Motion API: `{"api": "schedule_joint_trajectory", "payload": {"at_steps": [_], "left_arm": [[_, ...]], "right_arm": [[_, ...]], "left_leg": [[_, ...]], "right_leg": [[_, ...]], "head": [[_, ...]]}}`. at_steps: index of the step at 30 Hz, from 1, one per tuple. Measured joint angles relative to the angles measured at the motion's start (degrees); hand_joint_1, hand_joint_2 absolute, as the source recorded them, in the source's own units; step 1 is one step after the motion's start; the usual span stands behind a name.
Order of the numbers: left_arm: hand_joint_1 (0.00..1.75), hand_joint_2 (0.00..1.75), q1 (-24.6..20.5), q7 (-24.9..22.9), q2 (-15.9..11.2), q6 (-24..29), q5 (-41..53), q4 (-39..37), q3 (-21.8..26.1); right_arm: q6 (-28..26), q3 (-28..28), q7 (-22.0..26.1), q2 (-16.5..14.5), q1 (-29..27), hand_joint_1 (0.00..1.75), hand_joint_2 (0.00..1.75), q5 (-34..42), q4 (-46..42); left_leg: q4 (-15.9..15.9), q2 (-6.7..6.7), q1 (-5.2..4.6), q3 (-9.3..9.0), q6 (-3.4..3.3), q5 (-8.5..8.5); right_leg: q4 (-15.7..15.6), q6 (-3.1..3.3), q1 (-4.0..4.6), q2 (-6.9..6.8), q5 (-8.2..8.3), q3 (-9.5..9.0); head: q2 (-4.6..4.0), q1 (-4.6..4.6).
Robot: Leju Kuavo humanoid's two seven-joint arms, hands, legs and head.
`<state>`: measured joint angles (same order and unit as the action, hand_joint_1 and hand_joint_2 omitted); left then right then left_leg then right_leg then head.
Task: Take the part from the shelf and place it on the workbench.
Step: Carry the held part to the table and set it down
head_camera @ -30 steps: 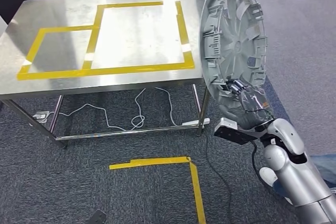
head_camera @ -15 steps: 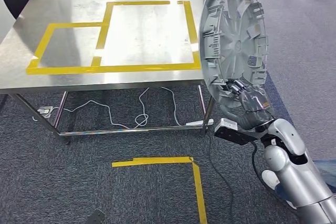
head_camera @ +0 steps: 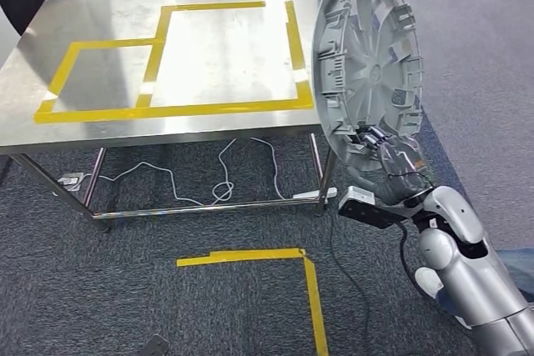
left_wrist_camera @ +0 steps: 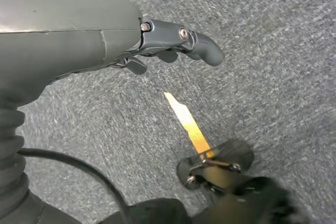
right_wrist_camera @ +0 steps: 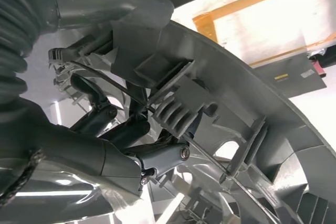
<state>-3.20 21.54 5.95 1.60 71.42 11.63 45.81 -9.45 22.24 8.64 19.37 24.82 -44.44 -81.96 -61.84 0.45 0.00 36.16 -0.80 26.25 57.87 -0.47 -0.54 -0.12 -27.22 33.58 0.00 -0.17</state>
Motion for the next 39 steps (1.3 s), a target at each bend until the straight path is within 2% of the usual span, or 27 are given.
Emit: {"api": "schedule_joint_trajectory", "payload": {"at_steps": [1, 2, 5, 6, 7, 9, 10, 11, 12, 14, 15, 16, 19, 21, 22, 24, 25, 26, 27, 29, 30, 31, 32, 35, 36, 37, 39], "left_arm": [[0.0, 1.75, -0.03, 0.01, -0.03, -0.03, -0.01, 0.0, 0.0], [0.0, 1.75, -0.02, 0.02, -0.03, -0.03, -0.02, 0.0, 0.0], [0.0, 1.75, 0.06, 0.03, 0.03, -0.05, 0.01, 0.0, 0.01], [0.0, 1.75, 0.04, 0.03, 0.03, -0.07, 0.02, 0.0, 0.01], [0.0, 1.75, 0.0, 0.03, 0.03, -0.07, 0.03, 0.0, 0.01], [0.0, 1.75, -0.05, 0.03, 0.02, -0.07, 0.05, 0.0, 0.01], [0.0, 1.75, -0.04, 0.03, 0.04, -0.07, 0.07, 0.0, 0.01], [0.0, 1.75, -0.03, 0.02, 0.05, -0.07, 0.12, 0.0, 0.01], [0.0, 1.75, -0.02, 0.02, 0.08, -0.07, 0.19, 0.0, 0.01], [0.0, 1.75, -0.05, 0.02, 0.12, -0.07, 0.33, 0.0, 0.01], [0.0, 1.75, -0.09, 0.03, 0.11, -0.07, 0.36, 0.0, 0.01], [0.0, 1.75, -0.11, 0.02, 0.09, -0.07, 0.38, 0.0, 0.01], [0.0, 1.75, -0.07, 0.01, -0.01, -0.07, 0.39, 0.0, 0.01], [0.0, 1.75, -0.1, 0.02, -0.1, -0.07, 0.4, 0.0, 0.01], [0.0, 1.75, -0.13, 0.02, -0.14, -0.07, 0.4, 0.0, 0.01], [0.0, 1.75, -0.09, 0.01, -0.11, -0.07, 0.4, 0.0, 0.01], [0.0, 1.75, -0.02, 0.01, -0.11, -0.07, 0.4, 0.0, 0.01], [0.0, 1.75, 0.04, 0.01, -0.12, -0.07, 0.4, 0.0, 0.01], [0.0, 1.75, 0.06, 0.01, -0.14, -0.07, 0.42, 0.0, 0.01], [0.0, 1.75, 0.04, 0.01, -0.21, -0.05, 0.46, 0.0, 0.01], [0.0, 1.75, 0.0, 0.01, -0.25, -0.04, 0.49, -0.01, 0.01], [0.0, 1.75, -0.05, 0.01, -0.28, -0.04, 0.51, -0.01, 0.01], [0.0, 1.75, -0.07, 0.0, -0.31, -0.03, 0.52, -0.01, 0.01], [0.0, 1.75, 0.01, -0.03, -0.29, -0.03, 0.54, 0.0, 0.01], [0.0, 1.75, 0.01, -0.03, -0.28, -0.03, 0.55, 0.0, 0.01], [0.0, 1.75, -0.04, -0.03, -0.28, -0.03, 0.56, 0.0, 0.01], [0.0, 1.75, -0.13, -0.03, -0.3, -0.05, 0.61, 0.0, 0.01]], "right_arm": [[0.02, 0.01, 0.01, 0.01, 0.08, 1.75, 1.75, -0.01, 0.0], [0.05, 0.02, 0.01, 0.01, 0.14, 1.75, 1.75, 0.0, 0.0], [0.12, 0.1, 0.02, 0.02, 0.23, 1.75, 1.75, 0.01, -0.01], [0.14, 0.13, 0.02, 0.03, 0.28, 1.75, 1.75, 0.02, -0.02], [0.15, 0.16, 0.03, 0.04, 0.31, 1.75, 1.75, 0.03, -0.02], [0.17, 0.27, 0.06, 0.04, 0.32, 1.75, 1.75, 0.06, -0.01], [0.17, 0.33, 0.07, 0.04, 0.24, 1.75, 1.75, 0.08, 0.02], [0.19, 0.37, 0.07, 0.04, 0.17, 1.75, 1.75, 0.1, 0.05], [0.21, 0.38, 0.08, 0.05, 0.13, 1.75, 1.75, 0.15, 0.07], [0.25, 0.38, 0.13, 0.05, 0.14, 1.75, 1.75, 0.24, 0.09], [0.27, 0.39, 0.19, 0.05, 0.19, 1.75, 1.75, 0.26, 0.09], [0.3, 0.42, 0.23, 0.05, 0.23, 1.75, 1.75, 0.26, 0.09], [0.38, 0.49, 0.29, 0.07, 0.22, 1.75, 1.75, 0.28, 0.09], [0.44, 0.51, 0.28, 0.07, 0.19, 1.75, 1.75, 0.32, 0.09], [0.47, 0.52, 0.3, 0.07, 0.19, 1.75, 1.75, 0.33, 0.09], [0.49, 0.63, 0.37, 0.07, 0.19, 1.75, 1.75, 0.32, 0.09], [0.51, 0.72, 0.4, 0.07, 0.16, 1.75, 1.75, 0.32, 0.1], [0.54, 0.79, 0.43, 0.07, 0.13, 1.75, 1.75, 0.32, 0.1], [0.6, 0.84, 0.49, 0.07, 0.1, 1.75, 1.75, 0.32, 0.11], [0.75, 0.88, 0.79, 0.07, 0.06, 1.75, 1.75, 0.38, 0.11], [0.82, 0.91, 0.97, 0.07, 0.09, 1.75, 1.75, 0.43, 0.13], [0.86, 0.95, 1.1, 0.07, 0.11, 1.75, 1.75, 0.46, 0.14], [0.89, 0.99, 1.15, 0.07, 0.13, 1.75, 1.75, 0.48, 0.17], [0.94, 1.07, 1.12, 0.06, 0.12, 1.75, 1.75, 0.49, 0.24], [0.98, 1.09, 1.13, 0.06, 0.14, 1.75, 1.75, 0.51, 0.27], [1.08, 1.13, 1.23, 0.06, 0.21, 1.75, 1.75, 0.54, 0.32], [1.59, 1.34, 1.88, 0.07, 0.36, 1.75, 1.75, 0.69, 0.52]], "left_leg": [[2.04, -0.04, -0.12, -0.86, -0.25, -0.4], [2.8, -0.07, -0.24, -1.13, -0.41, -0.22], [3.62, -0.05, -0.04, -1.31, -1.01, -0.44], [3.89, -0.04, 0.1, -1.44, -1.3, -0.57], [4.05, -0.05, 0.21, -1.54, -1.52, -0.65], [4.01, -0.03, 0.19, -1.55, -1.8, -0.57], [3.99, -0.03, 0.18, -1.59, -1.83, -0.51], [3.95, -0.02, 0.19, -1.65, -1.82, -0.43], [3.89, 0.01, 0.21, -1.75, -1.75, -0.33], [3.68, 0.08, 0.22, -2.0, -1.39, 0.05], [3.44, 0.12, 0.13, -2.0, -1.16, 0.25], [3.27, 0.14, 0.03, -1.94, -0.9, 0.35], [3.07, 0.16, -0.03, -1.76, -0.23, 0.46], [1.47, 0.1, 0.05, -1.18, 0.38, 1.67], [-0.88, 0.05, 0.12, -0.13, 0.69, 3.0], [-8.49, -0.02, 0.3, 3.52, 1.08, 6.29], [-11.79, -0.04, 0.36, 5.24, 1.16, 7.26], [-13.41, -0.04, 0.38, 6.19, 1.15, 7.19], [-12.7, -0.04, 0.37, 6.07, 1.04, 5.93], [-5.7, -0.04, 0.29, 3.17, 0.46, 1.49], [-1.96, -0.06, 0.16, 1.52, 0.12, -0.08], [0.84, -0.1, 0.03, 0.29, -0.17, -0.84], [2.28, -0.11, -0.1, -0.31, -0.38, -0.88], [3.23, -0.09, -0.06, -0.76, -0.86, -0.49], [3.55, -0.08, 0.08, -0.97, -1.13, -0.54], [3.84, -0.07, 0.24, -1.18, -1.39, -0.59], [3.92, -0.05, 0.3, -1.37, -1.75, -0.45]], "right_leg": [[0.03, -0.21, 0.08, -0.02, -0.01, 0.1], [0.0, -0.48, 0.11, -0.06, 0.0, 0.22], [0.29, -1.46, -0.02, -0.15, -0.48, 0.69], [1.79, -1.71, -0.04, -0.12, -1.42, 1.45], [4.57, -1.9, -0.11, -0.08, -2.88, 2.87], [12.42, -2.2, -0.16, -0.02, -6.16, 6.73], [15.31, -2.33, -0.19, -0.01, -6.9, 8.3], [16.21, -2.42, -0.22, 0.0, -6.54, 8.97], [14.69, -2.45, -0.26, -0.01, -5.05, 8.42], [6.99, -2.41, -0.38, -0.01, -1.09, 4.76], [3.39, -2.27, -0.35, 0.03, 0.08, 2.85], [1.15, -2.09, -0.3, 0.06, 0.55, 1.59], [0.3, -1.14, -0.14, 0.12, 0.36, 0.94], [0.11, -0.37, -0.33, 0.03, 0.3, 0.7], [0.01, -0.02, -0.45, -0.05, 0.25, 0.53], [0.02, 0.4, -0.41, -0.1, 0.05, 0.41], [0.03, 0.48, -0.38, -0.08, -0.04, 0.33], [0.05, 0.52, -0.35, -0.03, -0.14, 0.22], [0.06, 0.49, -0.31, 0.04, -0.25, 0.05], [0.07, 0.32, -0.26, 0.13, -0.57, -0.44], [0.09, 0.14, -0.17, 0.15, -0.73, -0.58], [0.11, -0.1, -0.1, 0.15, -0.84, -0.6], [0.08, -0.39, -0.06, 0.14, -0.89, -0.54], [-0.09, -1.4, -0.08, 0.06, -1.11, -0.47], [0.76, -1.68, -0.1, 0.05, -1.72, -0.02], [2.86, -1.9, -0.11, 0.06, -2.83, 1.07], [10.21, -2.17, -0.17, 0.09, -5.92, 5.05]], "head": [[0.0, 0.04], [0.0, 0.06], [0.0, 0.07], [0.0, 0.16], [0.0, 0.22], [0.0, 0.32], [0.0, 0.31], [0.0, 0.32], [0.0, 0.33], [0.0, 0.32], [0.0, 0.33], [0.0, 0.32], [0.0, 0.28], [0.0, 0.05], [0.0, -0.1], [0.0, -0.33], [0.0, -0.32], [0.0, -0.33], [0.0, -0.35], [0.0, -0.35], [0.0, -0.32], [0.0, -0.31], [0.0, -0.26], [0.0, -0.22], [0.0, -0.15], [0.0, -0.03], [0.0, 0.12]]}}
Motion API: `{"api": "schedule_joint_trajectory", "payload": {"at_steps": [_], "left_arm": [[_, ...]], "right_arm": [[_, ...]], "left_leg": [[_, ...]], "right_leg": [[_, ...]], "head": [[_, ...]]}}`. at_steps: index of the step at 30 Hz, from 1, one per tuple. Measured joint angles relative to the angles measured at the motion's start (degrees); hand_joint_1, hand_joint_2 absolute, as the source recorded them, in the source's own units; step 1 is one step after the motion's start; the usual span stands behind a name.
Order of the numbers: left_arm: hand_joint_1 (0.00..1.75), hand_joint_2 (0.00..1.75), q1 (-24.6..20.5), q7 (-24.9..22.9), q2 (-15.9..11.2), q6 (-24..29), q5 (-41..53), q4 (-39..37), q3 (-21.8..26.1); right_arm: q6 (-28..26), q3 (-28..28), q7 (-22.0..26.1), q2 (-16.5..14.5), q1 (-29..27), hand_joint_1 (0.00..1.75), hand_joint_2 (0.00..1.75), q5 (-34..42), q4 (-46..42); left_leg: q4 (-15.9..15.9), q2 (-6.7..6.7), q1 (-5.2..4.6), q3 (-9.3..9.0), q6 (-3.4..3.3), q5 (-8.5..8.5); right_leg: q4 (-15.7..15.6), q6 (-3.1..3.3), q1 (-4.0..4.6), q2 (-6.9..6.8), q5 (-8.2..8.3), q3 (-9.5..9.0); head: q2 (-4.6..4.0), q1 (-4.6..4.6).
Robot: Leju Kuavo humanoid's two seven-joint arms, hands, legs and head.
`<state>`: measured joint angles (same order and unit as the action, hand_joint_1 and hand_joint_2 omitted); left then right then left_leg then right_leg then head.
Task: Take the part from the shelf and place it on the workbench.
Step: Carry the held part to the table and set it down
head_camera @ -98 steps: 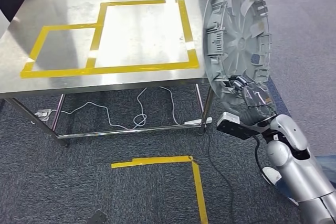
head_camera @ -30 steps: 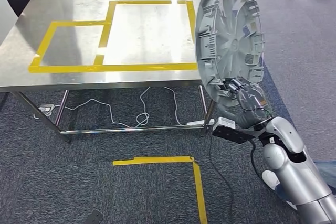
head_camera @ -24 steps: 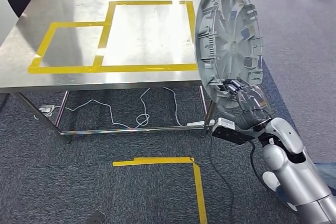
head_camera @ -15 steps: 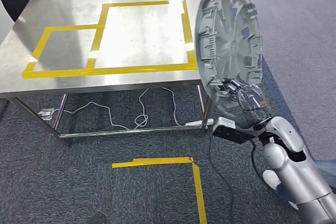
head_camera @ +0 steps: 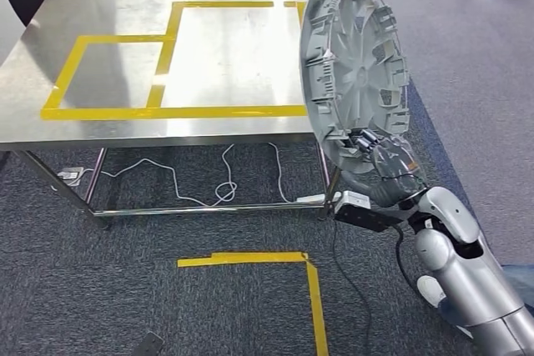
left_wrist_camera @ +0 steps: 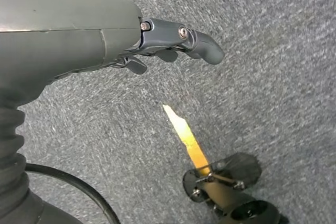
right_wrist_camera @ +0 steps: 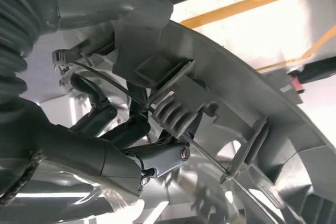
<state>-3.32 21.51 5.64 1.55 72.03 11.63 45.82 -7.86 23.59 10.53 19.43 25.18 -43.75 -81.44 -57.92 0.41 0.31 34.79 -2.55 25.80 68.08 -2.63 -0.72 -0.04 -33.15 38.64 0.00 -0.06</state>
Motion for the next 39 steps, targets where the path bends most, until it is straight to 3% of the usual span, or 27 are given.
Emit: {"api": "schedule_joint_trajectory", "payload": {"at_steps": [1, 2, 3, 5, 7, 8, 12, 14, 16, 17, 18, 19, 20, 22, 24, 27, 28, 31, 32, 33, 34, 36, 37, 39], "left_arm": [[0.0, 1.75, -0.01, 0.0, -0.01, -0.05, 0.03, 0.0, -0.01], [0.0, 1.75, 0.01, 0.0, -0.01, -0.12, 0.08, 0.0, -0.01], [0.0, 1.75, 0.03, 0.0, -0.02, -0.2, 0.15, 0.0, -0.01], [0.0, 1.75, 0.02, 0.0, -0.01, -0.31, 0.29, 0.0, -0.01], [0.0, 1.75, -0.07, 0.0, -0.05, -0.35, 0.39, 0.0, -0.01], [0.0, 1.75, -0.12, 0.0, -0.08, -0.35, 0.42, 0.0, -0.01], [0.0, 1.75, -0.19, 0.0, -0.23, -0.35, 0.52, 0.0, -0.01], [0.0, 1.75, -0.25, 0.0, -0.3, -0.35, 0.54, 0.0, -0.01], [0.0, 1.75, -0.2, 0.0, -0.26, -0.35, 0.54, 0.0, -0.01], [0.0, 1.75, -0.14, 0.0, -0.27, -0.36, 0.54, 0.0, -0.01], [0.0, 1.75, -0.11, 0.0, -0.29, -0.36, 0.54, 0.0, -0.01], [0.0, 1.75, -0.1, 0.0, -0.31, -0.36, 0.54, 0.0, -0.01], [0.0, 1.75, -0.1, 0.0, -0.34, -0.36, 0.54, 0.0, -0.01], [0.0, 1.75, -0.11, 0.0, -0.4, -0.36, 0.54, 0.0, -0.01], [0.0, 1.75, -0.11, -0.01, -0.42, -0.37, 0.54, 0.0, -0.01], [0.0, 1.75, -0.08, -0.02, -0.37, -0.37, 0.54, 0.0, -0.01], [0.0, 1.75, -0.12, -0.01, -0.37, -0.36, 0.54, 0.0, -0.01], [0.0, 1.75, -0.25, 0.0, -0.36, -0.35, 0.54, 0.0, -0.01], [0.0, 1.75, -0.22, 0.0, -0.34, -0.36, 0.54, 0.0, -0.01], [0.0, 1.75, -0.16, 0.0, -0.33, -0.36, 0.54, 0.0, -0.01], [0.0, 1.75, -0.11, 0.0, -0.32, -0.37, 0.54, 0.0, -0.01], [0.0, 1.75, -0.07, 0.0, -0.3, -0.37, 0.54, 0.0, -0.01], [0.0, 1.75, -0.14, 0.0, -0.29, -0.39, 0.54, 0.0, -0.01], [0.0, 1.75, -0.25, -0.01, -0.28, -0.54, 0.54, 0.0, -0.01]], "right_arm": [[0.37, 0.21, 0.43, 0.0, 0.04, 1.75, 1.75, 0.1, 0.14], [0.76, 0.47, 0.8, 0.0, 0.05, 1.75, 1.75, 0.2, 0.31], [1.11, 0.76, 1.03, 0.0, 0.08, 1.75, 1.75, 0.26, 0.51], [1.69, 1.41, 1.19, 0.0, 0.33, 1.75, 1.75, 0.28, 0.96], [2.17, 2.09, 1.24, 0.0, 0.98, 1.75, 1.75, 0.23, 1.41], [2.36, 2.41, 1.26, 0.0, 1.34, 1.75, 1.75, 0.18, 1.62], [2.72, 3.39, 1.19, 0.0, 2.31, 1.75, 1.75, 0.01, 2.42], [2.76, 3.71, 1.17, 0.0, 2.58, 1.75, 1.75, -0.02, 2.77], [2.77, 3.97, 1.25, 0.0, 2.75, 1.75, 1.75, -0.06, 3.09], [2.77, 4.11, 1.26, 0.0, 2.77, 1.75, 1.75, -0.08, 3.23], [2.77, 4.23, 1.25, 0.0, 2.78, 1.75, 1.75, -0.09, 3.35], [2.77, 4.33, 1.23, 0.0, 2.78, 1.75, 1.75, -0.1, 3.45], [2.77, 4.39, 1.21, 0.0, 2.79, 1.75, 1.75, -0.1, 3.52], [2.78, 4.47, 1.21, 0.0, 2.94, 1.75, 1.75, -0.13, 3.65], [2.77, 4.55, 1.2, 0.0, 3.19, 1.75, 1.75, -0.16, 3.74], [2.77, 4.67, 1.24, 0.01, 3.31, 1.75, 1.75, -0.16, 3.75], [2.77, 4.69, 1.26, 0.02, 3.37, 1.75, 1.75, -0.17, 3.75], [2.79, 4.75, 1.29, 0.02, 3.55, 1.75, 1.75, -0.18, 3.88], [2.79, 4.77, 1.26, 0.02, 3.54, 1.75, 1.75, -0.17, 3.97], [2.79, 4.78, 1.24, 0.02, 3.51, 1.75, 1.75, -0.17, 4.07], [2.8, 4.78, 1.21, 0.02, 3.5, 1.75, 1.75, -0.17, 4.18], [2.81, 4.78, 1.21, 0.03, 3.49, 1.75, 1.75, -0.16, 4.32], [2.82, 4.8, 1.24, 0.03, 3.54, 1.75, 1.75, -0.16, 4.38], [2.84, 4.84, 1.3, 0.03, 3.7, 1.75, 1.75, -0.19, 4.46]], "left_leg": [[-0.05, 0.01, -0.01, -0.07, -0.06, 0.13], [-0.09, 0.02, -0.02, -0.22, -0.07, 0.3], [-0.14, 0.04, -0.02, -0.46, -0.03, 0.51], [-0.31, 0.11, 0.01, -1.14, 0.23, 1.11], [-0.62, 0.17, -0.16, -1.38, 0.71, 1.65], [-0.77, 0.19, -0.25, -1.3, 0.95, 1.77], [-1.69, 0.16, -0.31, -1.02, 1.94, 2.65], [-6.39, 0.06, -0.14, 1.12, 2.55, 5.12], [-14.16, -0.01, 0.05, 5.17, 2.91, 8.06], [-16.82, -0.01, 0.09, 6.72, 2.97, 8.46], [-17.32, -0.01, 0.09, 7.3, 2.94, 7.63], [-15.61, -0.01, 0.08, 6.85, 2.83, 5.71], [-11.93, -0.01, 0.07, 5.46, 2.62, 3.07], [-4.85, 0.02, -0.09, 2.5, 2.13, -0.13], [-2.08, 0.02, -0.34, 1.38, 1.75, -0.09], [-1.08, 0.03, -0.16, 0.93, 0.98, 0.11], [-0.79, 0.04, -0.01, 0.67, 0.65, 0.09], [-0.57, 0.08, 0.02, 0.27, -0.06, 0.37], [-0.58, 0.1, -0.03, 0.15, -0.13, 0.53], [-0.59, 0.12, -0.07, -0.08, -0.15, 0.73], [-0.6, 0.15, -0.1, -0.42, -0.1, 0.97], [-0.59, 0.2, -0.11, -1.31, 0.17, 1.62], [-0.69, 0.2, -0.19, -1.54, 0.38, 1.9], [-0.82, 0.19, -0.31, -1.46, 0.83, 2.12]], "right_leg": [[3.64, -0.12, -0.01, -0.01, -1.05, 2.12], [5.7, -0.22, -0.02, -0.02, -1.11, 3.55], [5.53, -0.26, -0.03, -0.03, 0.04, 3.9], [-1.1, -0.16, -0.08, -0.07, 4.71, 1.36], [-7.82, 0.13, 0.01, -0.06, 7.26, -2.07], [-9.29, 0.35, 0.07, -0.03, 7.29, -2.88], [-9.8, 1.6, -0.07, 0.03, 6.53, -3.53], [-9.95, 2.18, -0.27, -0.11, 6.29, -3.99], [-9.93, 2.51, -0.23, -0.12, 6.0, -4.22], [-9.93, 2.56, -0.2, -0.08, 5.84, -4.4], [-9.92, 2.55, -0.19, -0.03, 5.66, -4.65], [-9.91, 2.49, -0.19, 0.02, 5.43, -5.01], [-9.91, 2.36, -0.18, 0.05, 5.16, -5.44], [-9.88, 1.96, -0.07, 0.09, 4.72, -5.94], [-9.95, 1.38, 0.04, 0.14, 4.57, -5.8], [-9.88, 0.39, -0.01, 0.11, 4.04, -5.45], [-8.53, 0.16, -0.01, 0.09, 3.25, -4.75], [1.84, -0.24, -0.02, 0.09, -0.87, 0.9], [4.89, -0.33, -0.02, 0.09, -1.54, 2.86], [6.11, -0.36, -0.01, 0.08, -1.1, 3.96], [4.93, -0.29, -0.01, 0.08, 0.59, 3.85], [-2.38, 0.01, 0.03, 0.05, 5.42, 0.9], [-5.94, 0.19, 0.12, 0.03, 7.0, -0.82], [-9.43, 0.66, 0.36, 0.02, 7.33, -2.7]], "head": [[0.0, -0.01], [0.0, -0.02], [0.0, 0.0], [0.0, 0.02], [0.0, 0.02], [0.0, -0.05], [0.0, -0.27], [0.0, -0.5], [0.0, -0.64], [0.0, -0.64], [0.0, -0.66], [0.0, -0.66], [0.0, -0.65], [0.0, -0.6], [0.0, -0.53], [0.0, -0.5], [0.0, -0.39], [0.0, -0.14], [0.0, -0.15], [0.0, -0.15], [0.0, -0.13], [0.0, -0.16], [0.0, -0.18], [0.0, -0.25]]}}
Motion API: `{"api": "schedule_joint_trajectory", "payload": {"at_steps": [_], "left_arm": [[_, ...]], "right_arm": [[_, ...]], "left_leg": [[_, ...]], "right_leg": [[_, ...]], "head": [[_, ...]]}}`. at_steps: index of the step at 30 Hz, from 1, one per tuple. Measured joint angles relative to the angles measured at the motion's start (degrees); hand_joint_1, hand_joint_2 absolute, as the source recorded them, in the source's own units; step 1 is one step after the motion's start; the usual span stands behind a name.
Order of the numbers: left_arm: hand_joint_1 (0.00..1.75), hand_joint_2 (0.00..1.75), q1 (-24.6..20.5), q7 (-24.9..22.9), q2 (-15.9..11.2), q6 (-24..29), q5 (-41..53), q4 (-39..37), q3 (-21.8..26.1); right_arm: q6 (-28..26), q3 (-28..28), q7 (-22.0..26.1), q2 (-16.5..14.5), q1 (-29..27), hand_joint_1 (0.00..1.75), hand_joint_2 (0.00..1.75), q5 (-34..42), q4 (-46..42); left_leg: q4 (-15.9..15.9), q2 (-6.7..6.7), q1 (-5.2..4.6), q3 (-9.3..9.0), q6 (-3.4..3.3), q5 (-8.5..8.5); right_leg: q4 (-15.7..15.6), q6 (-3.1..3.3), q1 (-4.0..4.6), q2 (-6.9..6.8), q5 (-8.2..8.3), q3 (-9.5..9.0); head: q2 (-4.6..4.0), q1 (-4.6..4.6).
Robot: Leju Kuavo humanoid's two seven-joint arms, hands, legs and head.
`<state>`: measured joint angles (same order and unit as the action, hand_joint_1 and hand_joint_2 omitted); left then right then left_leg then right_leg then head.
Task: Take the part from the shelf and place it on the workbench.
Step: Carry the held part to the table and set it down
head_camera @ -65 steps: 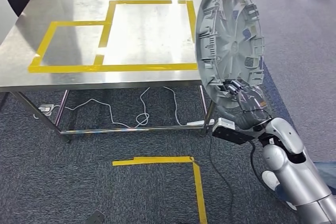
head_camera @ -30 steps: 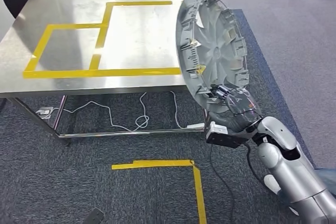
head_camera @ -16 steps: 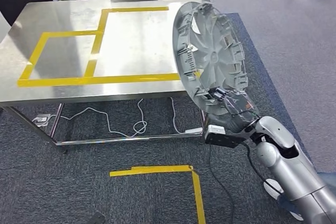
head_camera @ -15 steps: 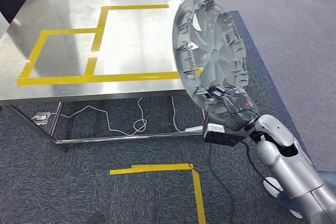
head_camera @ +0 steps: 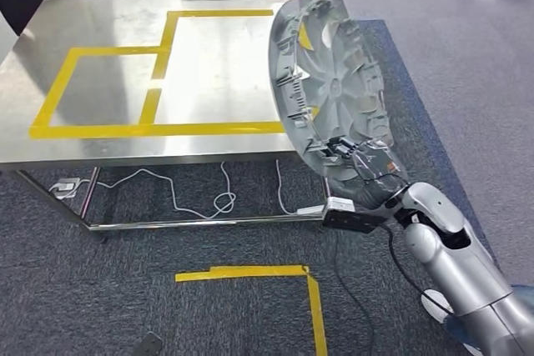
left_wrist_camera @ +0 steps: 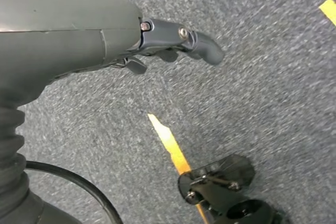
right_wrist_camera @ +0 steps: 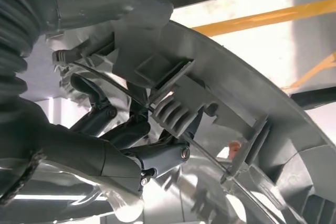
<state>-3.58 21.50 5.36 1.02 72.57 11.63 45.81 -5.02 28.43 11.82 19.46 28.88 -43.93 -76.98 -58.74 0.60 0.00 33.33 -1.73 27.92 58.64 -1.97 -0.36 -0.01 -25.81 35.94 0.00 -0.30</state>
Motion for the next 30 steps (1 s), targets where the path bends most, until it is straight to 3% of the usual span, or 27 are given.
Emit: {"api": "schedule_joint_trajectory", "payload": {"at_steps": [4, 6, 8, 9, 10, 12, 14, 16, 19, 21, 23, 24, 25, 26, 28, 30], "left_arm": [[0.0, 1.75, -0.03, -0.01, -0.09, -0.37, 0.1, -0.01, 0.0], [0.0, 1.75, -0.05, -0.01, -0.09, -0.35, 0.18, 0.0, 0.0], [0.0, 1.75, 0.05, -0.01, -0.05, -0.4, 0.23, 0.0, 0.0], [0.0, 1.75, 0.1, -0.01, -0.05, -0.43, 0.23, 0.0, 0.0], [0.0, 1.75, 0.12, -0.01, -0.05, -0.45, 0.23, 0.0, 0.0], [0.0, 1.75, 0.11, -0.01, -0.1, -0.45, 0.23, 0.0, 0.0], [0.0, 1.75, 0.1, 0.01, -0.14, -0.44, 0.23, -0.01, 0.0], [0.0, 1.75, 0.08, 0.01, -0.14, -0.44, 0.23, -0.01, 0.0], [0.0, 1.75, 0.12, 0.01, -0.07, -0.44, 0.25, 0.0, 0.0], [0.0, 1.75, 0.03, 0.01, -0.07, -0.44, 0.29, 0.0, 0.0], [0.0, 1.75, -0.04, 0.01, -0.05, -0.46, 0.41, 0.0, 0.0], [0.0, 1.75, -0.01, 0.01, -0.02, -0.47, 0.49, 0.0, 0.0], [0.0, 1.75, 0.03, 0.01, 0.03, -0.49, 0.57, 0.0, 0.0], [0.0, 1.75, 0.05, 0.01, 0.09, -0.51, 0.63, 0.0, 0.0], [0.0, 1.75, 0.02, 0.01, 0.24, -0.54, 0.73, -0.01, 0.0], [0.0, 1.75, -0.26, -0.02, 0.34, -0.54, 0.79, -0.02, 0.0]], "right_arm": [[0.22, 0.19, -0.08, 0.0, 0.12, 1.75, 1.75, -0.04, 0.32], [0.44, 0.36, -0.04, 0.03, 0.18, 1.75, 1.75, -0.12, 0.59], [0.56, 0.6, 0.03, 0.04, 0.2, 1.75, 1.75, -0.17, 0.8], [0.57, 0.79, 0.05, 0.03, 0.2, 1.75, 1.75, -0.17, 0.88], [0.57, 0.97, 0.03, 0.03, 0.22, 1.75, 1.75, -0.18, 0.94], [0.54, 1.27, 0.0, 0.04, 0.44, 1.75, 1.75, -0.19, 1.01], [0.52, 1.44, -0.01, 0.05, 1.08, 1.75, 1.75, -0.24, 0.98], [0.52, 1.54, -0.04, 0.05, 1.79, 1.75, 1.75, -0.36, 0.87], [0.54, 1.7, -0.04, 0.05, 2.2, 1.75, 1.75, -0.48, 0.67], [0.6, 1.88, 0.01, 0.05, 2.41, 1.75, 1.75, -0.51, 0.62], [0.71, 2.16, 0.01, 0.05, 2.54, 1.75, 1.75, -0.58, 0.63], [0.79, 2.37, -0.02, 0.05, 2.55, 1.75, 1.75, -0.64, 0.64], [0.91, 2.6, -0.05, 0.05, 2.57, 1.75, 1.75, -0.71, 0.64], [1.06, 2.82, -0.08, 0.05, 2.63, 1.75, 1.75, -0.78, 0.65], [1.39, 3.18, -0.05, 0.04, 2.94, 1.75, 1.75, -0.93, 0.67], [1.65, 3.59, 0.03, -0.03, 3.46, 1.75, 1.75, -1.11, 0.74]], "left_leg": [[-1.32, -0.09, -0.03, 0.58, 1.08, 1.07], [-6.86, -0.18, 0.17, 3.21, 1.67, 3.68], [-14.34, -0.2, 0.43, 7.17, 2.04, 6.13], [-16.34, -0.2, 0.51, 8.44, 2.13, 6.02], [-16.43, -0.2, 0.55, 8.84, 2.15, 4.86], [-10.31, -0.2, 0.59, 6.86, 1.86, -0.2], [-3.56, -0.21, 0.4, 4.2, 1.35, -3.04], [-1.18, -0.2, 0.17, 3.16, 0.82, -2.28], [-0.14, -0.1, 0.36, 2.09, -0.19, -1.51], [0.01, 0.01, 0.49, 1.42, -0.75, -1.2], [-0.02, 0.09, 0.38, 0.99, -1.06, -0.67], [-0.03, 0.14, 0.3, 0.61, -1.09, -0.31], [-0.03, 0.18, 0.25, 0.09, -1.09, 0.11], [-0.03, 0.22, 0.21, -0.58, -1.03, 0.6], [0.1, 0.25, 0.19, -1.89, -0.77, 1.59], [0.21, 0.17, 0.19, -2.56, -0.3, 2.26]], "right_leg": [[-0.98, 1.05, -0.28, -0.09, -0.57, -0.91], [-1.19, 1.59, -0.47, -0.22, -0.86, -1.4], [-1.17, 1.86, -0.46, -0.18, -1.28, -1.76], [-1.16, 1.87, -0.46, -0.12, -1.52, -2.07], [-1.15, 1.82, -0.46, -0.06, -1.78, -2.43], [-1.14, 1.51, -0.47, -0.01, -2.47, -3.45], [-1.05, 0.92, -0.29, 0.05, -3.11, -3.96], [-0.97, 0.21, -0.18, 0.11, -3.18, -3.86], [0.29, -0.72, -0.31, 0.06, -3.75, -3.42], [5.05, -1.02, -0.38, 0.03, -5.83, -0.68], [12.06, -1.18, -0.39, 0.04, -8.18, 3.73], [14.3, -1.21, -0.38, 0.04, -8.43, 5.48], [14.61, -1.16, -0.36, 0.04, -7.53, 6.33], [12.76, -1.01, -0.34, 0.03, -5.41, 6.12], [5.84, -0.6, -0.22, 0.01, -0.3, 3.84], [1.3, -0.17, 0.12, 0.01, 1.17, 2.06]], "head": [[0.0, -0.14], [0.0, -0.26], [0.0, -0.29], [0.0, -0.3], [0.0, -0.31], [0.0, -0.3], [0.0, -0.29], [0.0, -0.27], [0.0, -0.18], [0.0, -0.03], [0.0, 0.02], [0.0, 0.01], [0.0, 0.03], [0.0, 0.03], [0.0, 0.01], [0.0, 0.02]]}}
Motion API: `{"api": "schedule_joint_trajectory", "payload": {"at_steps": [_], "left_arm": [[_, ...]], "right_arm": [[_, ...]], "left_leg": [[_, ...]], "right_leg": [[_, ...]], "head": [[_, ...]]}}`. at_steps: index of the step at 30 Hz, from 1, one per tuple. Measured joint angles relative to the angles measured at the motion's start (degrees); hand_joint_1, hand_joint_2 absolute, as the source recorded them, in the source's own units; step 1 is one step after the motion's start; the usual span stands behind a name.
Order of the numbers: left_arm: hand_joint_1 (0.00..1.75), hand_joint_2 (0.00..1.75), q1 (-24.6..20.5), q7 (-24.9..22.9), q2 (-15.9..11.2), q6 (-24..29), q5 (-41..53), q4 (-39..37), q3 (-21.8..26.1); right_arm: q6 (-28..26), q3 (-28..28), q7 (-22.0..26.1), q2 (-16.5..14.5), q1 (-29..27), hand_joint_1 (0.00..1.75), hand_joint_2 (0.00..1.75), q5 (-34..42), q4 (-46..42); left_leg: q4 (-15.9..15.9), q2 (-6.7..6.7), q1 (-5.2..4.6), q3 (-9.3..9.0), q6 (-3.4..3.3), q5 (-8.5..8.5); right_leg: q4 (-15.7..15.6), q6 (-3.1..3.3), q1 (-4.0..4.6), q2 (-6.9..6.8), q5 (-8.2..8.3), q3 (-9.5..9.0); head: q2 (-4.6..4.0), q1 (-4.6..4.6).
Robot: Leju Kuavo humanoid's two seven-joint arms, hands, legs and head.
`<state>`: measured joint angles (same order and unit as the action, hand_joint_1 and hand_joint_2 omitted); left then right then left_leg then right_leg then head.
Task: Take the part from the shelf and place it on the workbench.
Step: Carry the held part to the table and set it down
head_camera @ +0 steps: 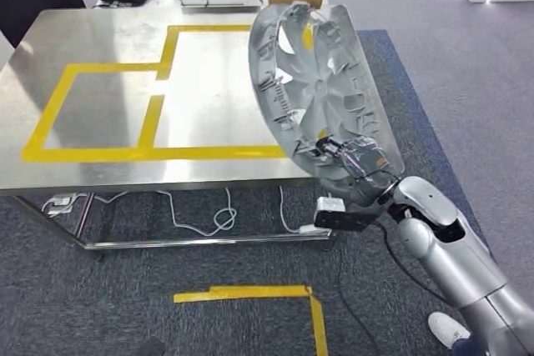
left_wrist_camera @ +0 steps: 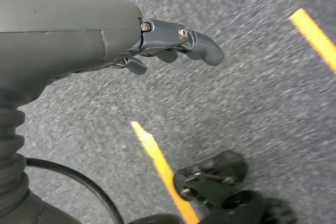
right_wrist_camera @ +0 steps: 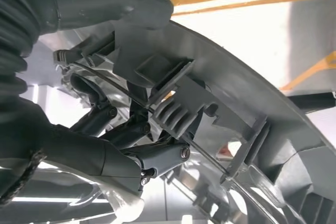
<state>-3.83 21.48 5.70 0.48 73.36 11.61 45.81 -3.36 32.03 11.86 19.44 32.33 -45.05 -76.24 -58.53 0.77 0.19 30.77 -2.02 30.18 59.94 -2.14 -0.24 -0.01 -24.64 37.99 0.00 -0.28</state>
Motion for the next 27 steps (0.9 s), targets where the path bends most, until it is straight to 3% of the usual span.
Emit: {"api": "schedule_joint_trajectory", "payload": {"at_steps": [2, 5, 7, 9, 10, 11, 14, 15, 16, 20, 22, 24, 25, 26, 27], "left_arm": [[0.0, 1.75, -0.27, -0.09, 0.04, -0.01, 0.07, -0.01, 0.0], [0.0, 1.75, -0.47, -0.16, -0.04, 0.0, 0.17, 0.01, -0.01], [0.0, 1.75, -0.51, -0.15, -0.01, -0.03, 0.17, 0.0, -0.02], [0.0, 1.75, -0.32, -0.16, 0.0, -0.09, 0.18, -0.01, -0.02], [0.0, 1.75, -0.21, -0.17, 0.0, -0.11, 0.18, -0.01, -0.02], [0.0, 1.75, -0.13, -0.17, -0.01, -0.11, 0.18, -0.01, -0.02], [0.0, 1.75, 0.11, -0.36, -0.03, -0.1, 0.15, -0.04, -0.02], [0.0, 1.75, 0.23, -0.49, -0.02, -0.04, 0.15, -0.07, -0.02], [0.0, 1.75, 0.36, -0.69, 0.01, 0.03, 0.15, -0.1, -0.02], [0.0, 1.75, 0.22, -1.11, 0.15, 0.76, 0.16, -0.14, 0.0], [0.0, 1.75, 0.0, -1.12, 0.22, 1.03, 0.17, -0.14, 0.0], [0.0, 1.75, 0.06, -1.17, 0.33, 1.08, 0.19, -0.14, -0.01], [0.0, 1.75, 0.22, -1.24, 0.39, 1.07, 0.22, -0.14, -0.01], [0.0, 1.75, 0.38, -1.31, 0.43, 1.06, 0.26, -0.14, -0.01], [0.0, 1.75, 0.45, -1.36, 0.47, 1.06, 0.29, -0.14, 0.0]], "right_arm": [[0.21, 0.45, 0.07, -0.08, 0.57, 1.75, 1.75, -0.16, 0.06], [0.54, 0.96, -0.02, -0.28, 1.03, 1.75, 1.75, -0.15, 0.19], [0.71, 1.22, -0.04, -0.46, 1.03, 1.75, 1.75, -0.11, 0.49], [0.77, 1.63, 0.02, -0.62, 0.7, 1.75, 1.75, -0.13, 0.83], [0.78, 1.9, 0.03, -0.69, 0.5, 1.75, 1.75, -0.13, 0.97], [0.81, 2.16, 0.03, -0.73, 0.34, 1.75, 1.75, -0.13, 1.11], [0.9, 2.68, 0.04, -0.89, 0.23, 1.75, 1.75, -0.1, 1.54], [0.91, 2.79, 0.14, -0.99, 0.27, 1.75, 1.75, -0.05, 1.68], [0.93, 2.92, 0.32, -1.08, 0.31, 1.75, 1.75, 0.0, 1.79], [1.14, 3.61, 1.01, -1.19, 0.58, 1.75, 1.75, 0.3, 1.9], [1.22, 4.12, 1.07, -1.27, 0.55, 1.75, 1.75, 0.41, 2.0], [1.26, 4.74, 1.09, -1.33, 0.37, 1.75, 1.75, 0.44, 2.29], [1.32, 5.06, 1.06, -1.34, 0.25, 1.75, 1.75, 0.44, 2.51], [1.42, 5.35, 1.04, -1.35, 0.17, 1.75, 1.75, 0.45, 2.72], [1.55, 5.61, 1.02, -1.36, 0.18, 1.75, 1.75, 0.46, 2.93]], "left_leg": [[0.08, -0.09, -0.08, -0.35, 0.58, 0.42], [-1.49, -0.19, -0.26, -0.31, 1.48, 1.24], [-7.55, -0.31, -0.04, 2.9, 2.12, 2.8], [-14.31, -0.34, 0.23, 7.46, 2.55, 5.25], [-15.67, -0.35, 0.28, 8.96, 2.64, 5.56], [-15.24, -0.35, 0.3, 9.71, 2.67, 4.68], [-6.19, -0.38, 0.27, 9.28, 2.41, -3.97], [-3.54, -0.44, 0.16, 8.99, 2.13, -5.94], [-2.26, -0.48, 0.01, 8.9, 1.83, -6.76], [-1.58, -0.32, -0.06, 8.11, 0.35, -5.68], [-1.29, -0.17, 0.1, 7.49, -0.27, -5.28], [-1.29, -0.05, -0.01, 6.92, -0.68, -4.82], [-1.29, 0.01, -0.11, 6.53, -0.76, -4.56], [-1.3, 0.07, -0.22, 6.1, -0.8, -4.31], [-1.29, 0.13, -0.35, 5.68, -0.81, -4.08]], "right_leg": [[-1.38, 0.58, 0.22, -0.03, -1.18, -0.89], [-2.64, 1.41, -0.39, -0.18, -1.8, -3.09], [-2.99, 1.78, -0.6, -0.23, -2.38, -4.24], [-3.02, 1.94, -0.65, -0.11, -3.3, -5.24], [-3.02, 1.92, -0.67, -0.04, -3.84, -5.9], [-3.02, 1.83, -0.72, 0.02, -4.42, -6.67], [-2.95, 1.04, -0.83, 0.06, -6.09, -8.7], [-2.85, 0.6, -0.8, 0.12, -6.53, -8.91], [-2.76, 0.15, -0.78, 0.16, -6.87, -8.9], [-1.75, -1.03, -0.84, 0.05, -8.64, -8.53], [3.52, -1.29, -0.86, 0.03, -11.69, -6.03], [11.17, -1.37, -0.84, 0.03, -14.67, -2.22], [13.41, -1.29, -0.82, 0.03, -14.72, -0.87], [13.62, -1.1, -0.76, 0.04, -13.41, -0.33], [11.6, -0.75, -0.64, 0.04, -10.84, -0.64]], "head": [[0.0, 0.21], [0.0, 0.22], [0.0, 0.05], [0.0, 0.02], [0.0, 0.01], [0.0, 0.02], [0.0, 0.03], [0.0, 0.01], [0.0, 0.01], [0.0, 0.02], [0.0, 0.13], [0.0, 0.2], [0.0, 0.2], [0.0, 0.21], [0.0, 0.21]]}}
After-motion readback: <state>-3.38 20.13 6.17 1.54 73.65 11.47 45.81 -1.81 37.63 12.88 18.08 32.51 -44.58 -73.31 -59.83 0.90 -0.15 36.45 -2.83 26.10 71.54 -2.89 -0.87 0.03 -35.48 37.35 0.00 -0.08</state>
